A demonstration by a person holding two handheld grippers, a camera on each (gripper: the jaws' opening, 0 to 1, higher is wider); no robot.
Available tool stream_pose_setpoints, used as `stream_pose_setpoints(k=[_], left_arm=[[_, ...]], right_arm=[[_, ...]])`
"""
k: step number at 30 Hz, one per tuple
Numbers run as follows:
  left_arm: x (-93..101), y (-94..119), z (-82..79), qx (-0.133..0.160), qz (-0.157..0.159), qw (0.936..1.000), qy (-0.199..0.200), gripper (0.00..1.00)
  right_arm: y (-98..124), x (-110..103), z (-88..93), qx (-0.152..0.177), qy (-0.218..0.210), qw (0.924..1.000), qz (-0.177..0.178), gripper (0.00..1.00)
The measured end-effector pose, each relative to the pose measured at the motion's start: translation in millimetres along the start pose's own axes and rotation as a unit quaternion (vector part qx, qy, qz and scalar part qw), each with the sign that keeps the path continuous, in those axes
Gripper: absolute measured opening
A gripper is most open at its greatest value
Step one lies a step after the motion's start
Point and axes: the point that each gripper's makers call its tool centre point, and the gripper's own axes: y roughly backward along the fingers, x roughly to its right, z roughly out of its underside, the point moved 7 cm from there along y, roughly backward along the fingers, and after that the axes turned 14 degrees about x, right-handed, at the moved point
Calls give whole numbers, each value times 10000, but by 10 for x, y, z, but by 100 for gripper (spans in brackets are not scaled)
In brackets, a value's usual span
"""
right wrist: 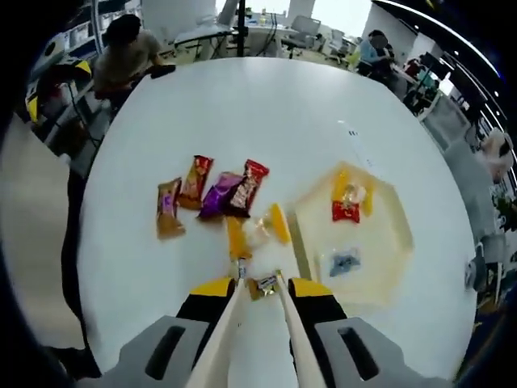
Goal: Place the target food into the container with the food tongs after gripping and lifting it, then release it inside without dropping or visibly crushing the food.
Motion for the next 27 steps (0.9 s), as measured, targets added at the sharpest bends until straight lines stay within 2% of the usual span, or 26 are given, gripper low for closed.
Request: stream_pose_setpoints(k=[12, 27], left_arm=[[4, -65, 12, -175, -36, 9998, 50, 60], [-21, -192, -8, -312, -8, 9995, 63, 60]], right_arm=[[-159, 39, 187, -51, -279, 9996, 5, 27], [-285, 75, 308, -75, -525, 9985, 104, 28]])
